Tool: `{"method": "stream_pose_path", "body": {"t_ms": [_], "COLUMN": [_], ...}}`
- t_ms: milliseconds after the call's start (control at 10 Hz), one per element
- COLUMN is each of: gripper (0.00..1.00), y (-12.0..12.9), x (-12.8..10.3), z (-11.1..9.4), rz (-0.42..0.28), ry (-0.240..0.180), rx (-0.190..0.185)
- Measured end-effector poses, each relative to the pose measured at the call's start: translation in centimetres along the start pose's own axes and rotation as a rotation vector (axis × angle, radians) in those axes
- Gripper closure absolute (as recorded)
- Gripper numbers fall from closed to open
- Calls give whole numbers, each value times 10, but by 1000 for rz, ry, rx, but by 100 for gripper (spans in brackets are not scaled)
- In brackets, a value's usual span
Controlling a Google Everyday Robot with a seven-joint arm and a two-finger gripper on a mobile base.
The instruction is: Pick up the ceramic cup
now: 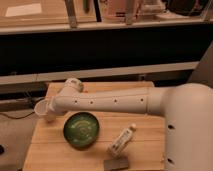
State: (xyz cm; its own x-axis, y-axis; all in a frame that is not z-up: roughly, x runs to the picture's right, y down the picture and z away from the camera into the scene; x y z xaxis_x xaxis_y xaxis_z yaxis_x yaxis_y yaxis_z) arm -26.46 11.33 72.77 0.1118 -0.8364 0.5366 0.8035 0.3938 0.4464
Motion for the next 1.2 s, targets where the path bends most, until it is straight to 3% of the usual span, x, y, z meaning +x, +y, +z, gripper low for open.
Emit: {"method": "stream_pose_path", "body": {"t_ms": [100, 200, 500, 1200], "gripper": [26, 21, 20, 20], "y": [2, 3, 4, 10], "x": [1, 1, 1, 10], "z": [-2, -4, -8, -8], "rz": [8, 12, 26, 64], "ry": [-12, -19, -33, -46], "rx": [18, 28, 52, 56]}}
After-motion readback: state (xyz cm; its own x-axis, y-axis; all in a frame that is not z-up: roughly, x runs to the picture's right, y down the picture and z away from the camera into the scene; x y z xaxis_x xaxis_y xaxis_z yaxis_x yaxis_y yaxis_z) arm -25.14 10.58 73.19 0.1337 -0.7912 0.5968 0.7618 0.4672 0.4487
